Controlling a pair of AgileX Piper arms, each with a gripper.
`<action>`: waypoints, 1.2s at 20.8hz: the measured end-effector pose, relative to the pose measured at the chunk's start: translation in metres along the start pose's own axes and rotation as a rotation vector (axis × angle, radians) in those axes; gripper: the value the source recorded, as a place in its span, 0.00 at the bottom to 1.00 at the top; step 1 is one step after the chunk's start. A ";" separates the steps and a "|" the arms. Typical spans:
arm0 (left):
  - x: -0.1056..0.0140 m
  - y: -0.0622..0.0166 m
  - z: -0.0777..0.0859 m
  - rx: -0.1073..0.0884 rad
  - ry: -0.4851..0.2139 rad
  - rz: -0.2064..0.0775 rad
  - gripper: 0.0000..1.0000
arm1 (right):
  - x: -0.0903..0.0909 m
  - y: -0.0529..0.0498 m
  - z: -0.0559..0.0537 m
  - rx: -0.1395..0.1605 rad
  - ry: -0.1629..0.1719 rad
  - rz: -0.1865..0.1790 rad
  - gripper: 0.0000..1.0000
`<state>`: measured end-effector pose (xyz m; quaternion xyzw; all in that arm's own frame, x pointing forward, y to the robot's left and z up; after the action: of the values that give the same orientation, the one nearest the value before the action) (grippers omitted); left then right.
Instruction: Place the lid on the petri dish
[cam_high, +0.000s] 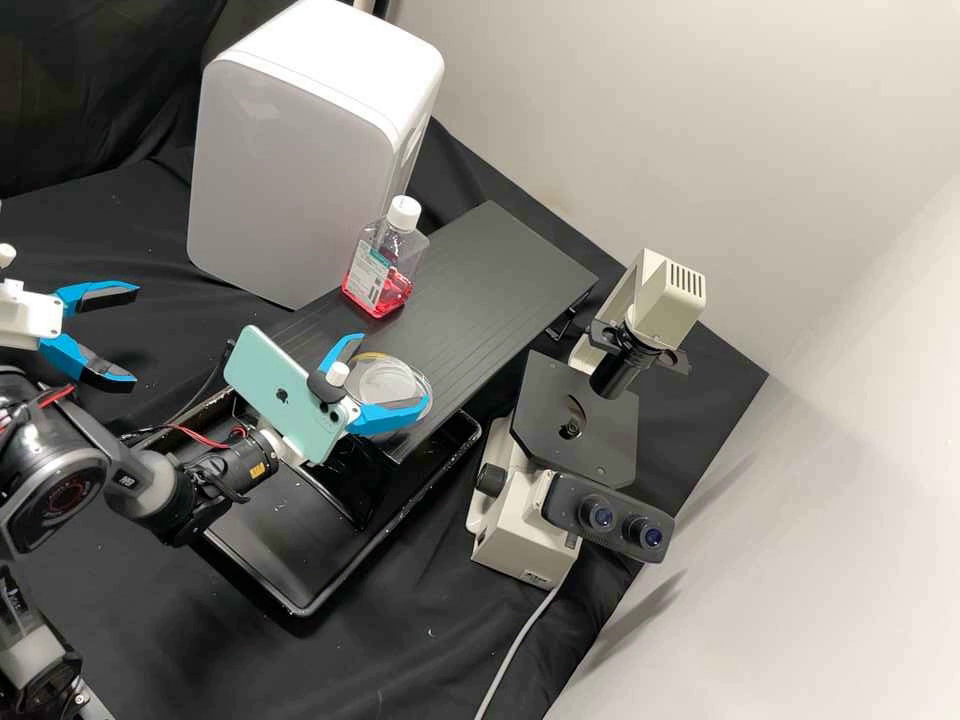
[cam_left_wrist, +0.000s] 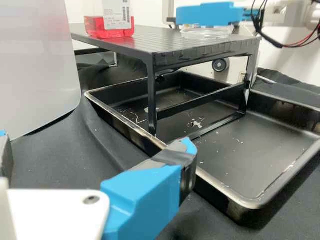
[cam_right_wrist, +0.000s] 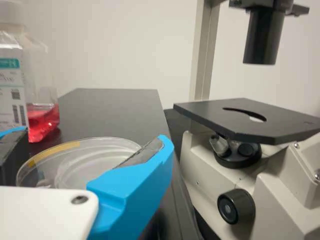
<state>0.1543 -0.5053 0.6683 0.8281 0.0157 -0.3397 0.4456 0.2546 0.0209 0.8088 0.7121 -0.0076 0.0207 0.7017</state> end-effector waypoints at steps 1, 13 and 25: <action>0.000 0.0000 0.000 0.000 0.000 0.000 1.00 | 0.001 0.000 0.002 -0.003 0.002 0.001 0.00; 0.000 0.0000 0.000 0.000 0.000 0.000 1.00 | 0.004 0.000 0.018 -0.002 -0.020 -0.006 0.00; 0.003 0.0001 0.000 -0.001 0.003 0.002 1.00 | 0.013 0.014 0.036 0.101 -0.057 0.022 0.00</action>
<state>0.1566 -0.5066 0.6664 0.8283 0.0156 -0.3381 0.4465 0.2676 -0.0152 0.8233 0.7468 -0.0343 0.0082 0.6641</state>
